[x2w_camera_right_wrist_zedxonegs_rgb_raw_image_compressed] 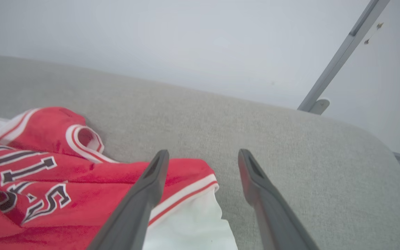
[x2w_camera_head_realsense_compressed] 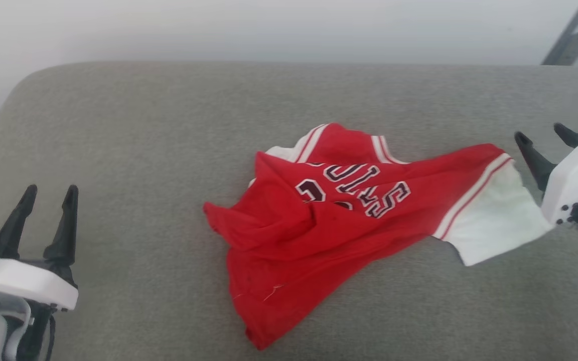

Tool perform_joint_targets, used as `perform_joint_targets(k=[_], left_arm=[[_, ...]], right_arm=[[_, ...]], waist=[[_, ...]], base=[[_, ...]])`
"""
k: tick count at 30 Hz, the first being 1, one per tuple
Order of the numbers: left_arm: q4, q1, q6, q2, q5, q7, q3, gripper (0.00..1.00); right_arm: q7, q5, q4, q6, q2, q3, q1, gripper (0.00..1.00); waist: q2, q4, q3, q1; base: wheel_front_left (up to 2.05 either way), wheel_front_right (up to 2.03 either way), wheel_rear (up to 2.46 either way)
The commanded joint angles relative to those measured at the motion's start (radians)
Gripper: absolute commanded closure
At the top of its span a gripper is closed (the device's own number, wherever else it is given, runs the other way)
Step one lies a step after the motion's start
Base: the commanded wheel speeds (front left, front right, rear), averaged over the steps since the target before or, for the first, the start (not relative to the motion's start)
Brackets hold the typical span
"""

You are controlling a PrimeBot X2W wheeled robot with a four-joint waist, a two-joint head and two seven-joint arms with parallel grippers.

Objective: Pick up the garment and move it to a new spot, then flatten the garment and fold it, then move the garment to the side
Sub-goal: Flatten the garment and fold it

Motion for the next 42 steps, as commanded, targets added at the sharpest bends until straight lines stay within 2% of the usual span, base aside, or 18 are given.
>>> perform_joint_targets(k=[1, 10, 13, 20, 33, 42], left_arm=[[-0.007, -0.018, -0.003, 0.007, -0.003, 0.007, -0.005, 0.00], [-0.069, -0.145, -0.003, 0.108, -0.129, 0.196, -0.137, 0.00], [-0.077, -0.208, -0.003, 0.144, -0.165, 0.268, -0.186, 0.00], [-0.039, -0.380, -0.003, 0.184, -0.227, 0.413, -0.311, 0.00], [0.166, -0.640, -0.003, 0.179, -0.293, 0.774, -0.541, 0.00], [0.330, -0.719, -0.002, 0.153, -0.271, 0.902, -0.605, 0.00]], right_arm=[[-0.018, -0.007, -0.008, 0.000, 0.011, -0.006, 0.013, 0.00], [-0.232, -0.118, -0.128, 0.000, 0.139, -0.078, 0.089, 0.00], [-0.284, -0.153, -0.165, 0.000, 0.182, -0.092, 0.116, 0.00], [-0.355, -0.201, -0.217, 0.000, 0.261, -0.101, 0.158, 0.00], [-0.389, -0.209, -0.221, 0.000, 0.328, -0.103, 0.156, 0.00], [-0.407, -0.206, -0.206, 0.000, 0.338, -0.098, 0.139, 0.00]], waist=[[0.0000, -0.026, -0.014, 0.0000], [0.0000, -0.127, -0.028, 0.0000], [0.0000, -0.159, -0.019, 0.0000], [0.0000, -0.240, 0.021, 0.0000], [0.0000, -0.354, 0.120, 0.0000], [0.0000, -0.386, 0.166, 0.0000]], base=[[0.00, 0.00, 0.00], [0.00, 0.00, 0.00], [0.00, 0.00, 0.00], [0.00, 0.00, 0.00], [0.00, 0.00, 0.00], [0.00, 0.00, 0.00]])
